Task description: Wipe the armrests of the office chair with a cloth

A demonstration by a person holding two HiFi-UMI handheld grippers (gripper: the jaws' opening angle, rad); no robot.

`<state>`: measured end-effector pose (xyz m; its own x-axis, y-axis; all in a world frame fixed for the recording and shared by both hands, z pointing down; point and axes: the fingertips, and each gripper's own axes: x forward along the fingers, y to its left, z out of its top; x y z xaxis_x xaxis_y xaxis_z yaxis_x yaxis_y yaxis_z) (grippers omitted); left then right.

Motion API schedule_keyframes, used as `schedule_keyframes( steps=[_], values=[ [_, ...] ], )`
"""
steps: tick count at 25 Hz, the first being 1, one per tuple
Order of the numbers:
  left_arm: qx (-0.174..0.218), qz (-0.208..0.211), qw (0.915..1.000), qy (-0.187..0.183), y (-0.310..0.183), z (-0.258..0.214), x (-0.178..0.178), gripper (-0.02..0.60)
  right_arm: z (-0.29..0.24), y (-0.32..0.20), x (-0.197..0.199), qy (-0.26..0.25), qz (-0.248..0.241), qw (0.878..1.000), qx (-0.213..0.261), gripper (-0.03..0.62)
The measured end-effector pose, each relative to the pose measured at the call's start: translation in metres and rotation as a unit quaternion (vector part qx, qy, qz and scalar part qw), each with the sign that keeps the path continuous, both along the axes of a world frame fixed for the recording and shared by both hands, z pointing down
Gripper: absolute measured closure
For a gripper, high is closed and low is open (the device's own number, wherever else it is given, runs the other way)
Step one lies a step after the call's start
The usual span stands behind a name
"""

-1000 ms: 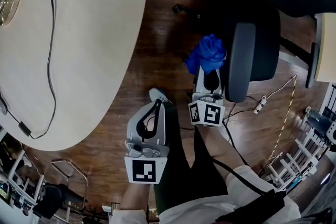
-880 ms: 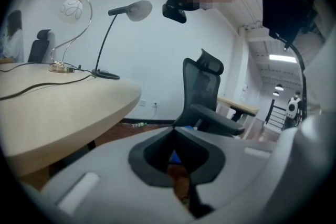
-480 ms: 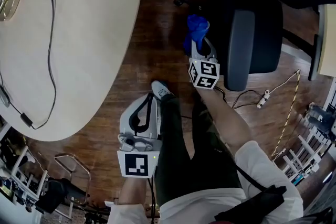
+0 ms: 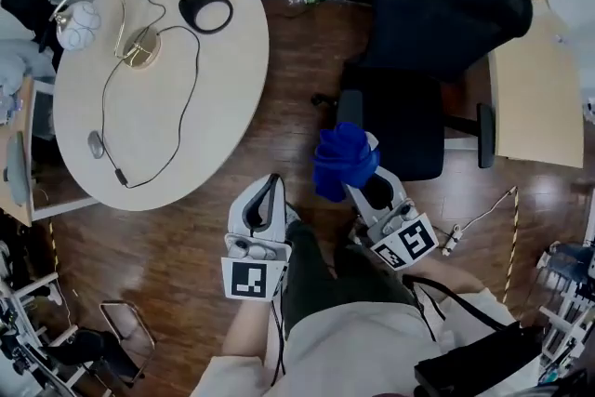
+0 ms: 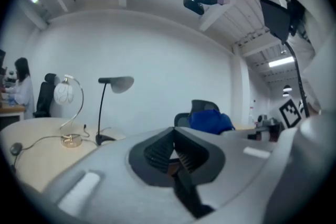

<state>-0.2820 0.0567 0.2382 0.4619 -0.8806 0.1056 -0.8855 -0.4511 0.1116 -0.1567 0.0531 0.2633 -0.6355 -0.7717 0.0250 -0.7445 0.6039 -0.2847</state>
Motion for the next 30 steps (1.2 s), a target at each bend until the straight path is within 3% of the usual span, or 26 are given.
schedule_keyframes(
  steps=[6,10,14,19,24,30],
  values=[
    [0.046,-0.007,0.9989,0.009,0.054,-0.122,0.082,0.581,-0.146,0.047,0.117,0.018,0.047,0.996,0.076,0.507],
    [0.067,0.019,0.9971,0.030,0.081,-0.170,0.142,0.581,-0.197,0.084,0.186,0.023,0.061,0.994,0.091,0.507],
    [0.075,0.050,0.9959,-0.004,0.108,-0.173,0.194,0.581,-0.205,0.122,0.258,0.023,0.086,0.991,0.101,0.507],
    [0.081,0.049,0.9955,-0.010,0.129,-0.179,0.218,0.581,-0.196,0.144,0.317,0.013,0.112,0.989,0.093,0.507],
    [0.080,0.056,0.9951,-0.015,0.143,-0.162,0.228,0.581,-0.173,0.148,0.346,0.031,0.133,0.987,0.085,0.507],
    [0.059,0.080,0.9949,-0.016,0.152,-0.154,0.255,0.581,-0.159,0.161,0.352,0.062,0.124,0.987,0.079,0.507]
  ],
)
